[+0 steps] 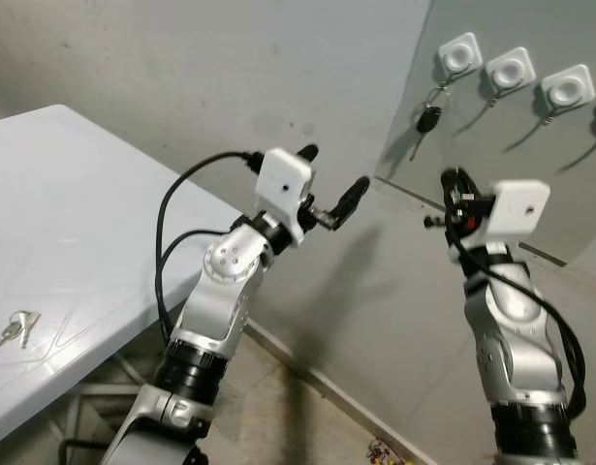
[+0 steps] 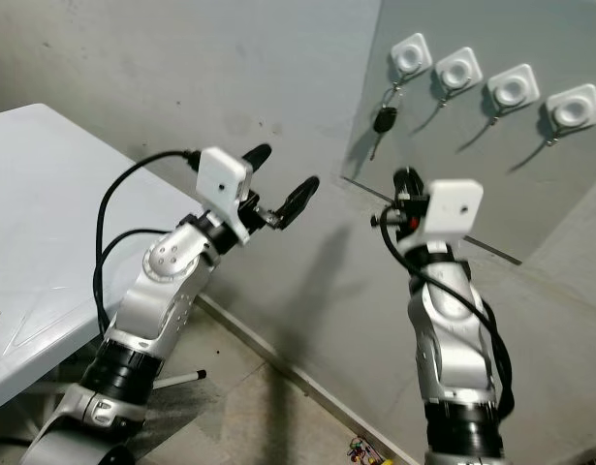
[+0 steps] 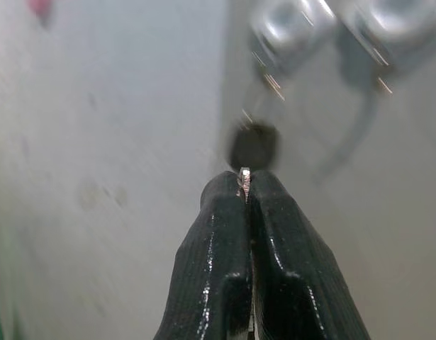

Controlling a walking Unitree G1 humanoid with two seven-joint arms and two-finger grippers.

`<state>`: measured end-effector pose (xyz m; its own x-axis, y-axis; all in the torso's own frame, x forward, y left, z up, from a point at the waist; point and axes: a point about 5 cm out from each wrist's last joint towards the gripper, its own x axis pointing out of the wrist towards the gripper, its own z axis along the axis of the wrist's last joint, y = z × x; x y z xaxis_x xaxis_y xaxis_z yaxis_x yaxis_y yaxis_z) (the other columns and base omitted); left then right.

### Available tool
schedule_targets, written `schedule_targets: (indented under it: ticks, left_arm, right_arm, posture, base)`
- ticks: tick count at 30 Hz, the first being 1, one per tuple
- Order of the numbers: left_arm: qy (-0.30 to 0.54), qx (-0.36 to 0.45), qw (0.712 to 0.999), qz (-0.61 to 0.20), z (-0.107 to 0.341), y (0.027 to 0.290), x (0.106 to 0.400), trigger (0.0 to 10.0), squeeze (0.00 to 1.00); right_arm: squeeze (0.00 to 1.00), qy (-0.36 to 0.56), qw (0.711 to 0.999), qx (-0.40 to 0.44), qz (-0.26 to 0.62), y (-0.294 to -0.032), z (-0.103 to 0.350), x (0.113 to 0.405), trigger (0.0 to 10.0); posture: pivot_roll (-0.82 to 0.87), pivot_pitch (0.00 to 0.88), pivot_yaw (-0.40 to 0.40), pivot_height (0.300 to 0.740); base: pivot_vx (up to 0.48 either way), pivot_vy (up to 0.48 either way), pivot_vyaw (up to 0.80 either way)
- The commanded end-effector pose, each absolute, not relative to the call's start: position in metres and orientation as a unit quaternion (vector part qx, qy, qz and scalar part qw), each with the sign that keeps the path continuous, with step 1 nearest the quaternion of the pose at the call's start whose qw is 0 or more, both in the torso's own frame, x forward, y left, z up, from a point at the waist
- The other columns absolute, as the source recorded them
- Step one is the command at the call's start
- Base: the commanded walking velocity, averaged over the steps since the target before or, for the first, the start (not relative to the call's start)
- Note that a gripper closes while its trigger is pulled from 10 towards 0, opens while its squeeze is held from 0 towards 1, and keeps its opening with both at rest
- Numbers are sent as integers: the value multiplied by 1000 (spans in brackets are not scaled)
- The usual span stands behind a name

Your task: Hang keys on a hook

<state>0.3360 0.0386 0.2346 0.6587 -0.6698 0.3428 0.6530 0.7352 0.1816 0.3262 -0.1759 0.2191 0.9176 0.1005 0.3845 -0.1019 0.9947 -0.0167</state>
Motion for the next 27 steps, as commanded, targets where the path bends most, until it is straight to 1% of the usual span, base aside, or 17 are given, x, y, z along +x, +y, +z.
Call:
schedule_targets:
  ticks: [1, 6, 16, 27]
  left_arm:
    - [-208, 24, 901, -381, 244, 32, 334, 10000, 0]
    - [-225, 26, 889, -397, 257, 27, 334, 10000, 0]
    - [-230, 21, 884, -406, 265, 24, 333, 10000, 0]
    - [-232, 16, 877, -420, 266, 22, 325, 10000, 0]
  right_arm:
    - [0, -198, 979, -4, 47, -180, 222, 329, 10000]
    - [0, -223, 973, -2, 56, -178, 243, 340, 10000]
    - [0, -242, 968, -12, 59, -180, 260, 352, 10000]
    - [0, -268, 963, -21, 32, -197, 282, 363, 10000]
  posture:
    - [-29, 20, -76, 711]
    - [-30, 36, -73, 711]
    - [-31, 51, -71, 711]
    - [-28, 62, -76, 711]
  base:
    - [0, 0, 0]
    - [0, 0, 0]
    - [0, 0, 0]
    - [0, 0, 0]
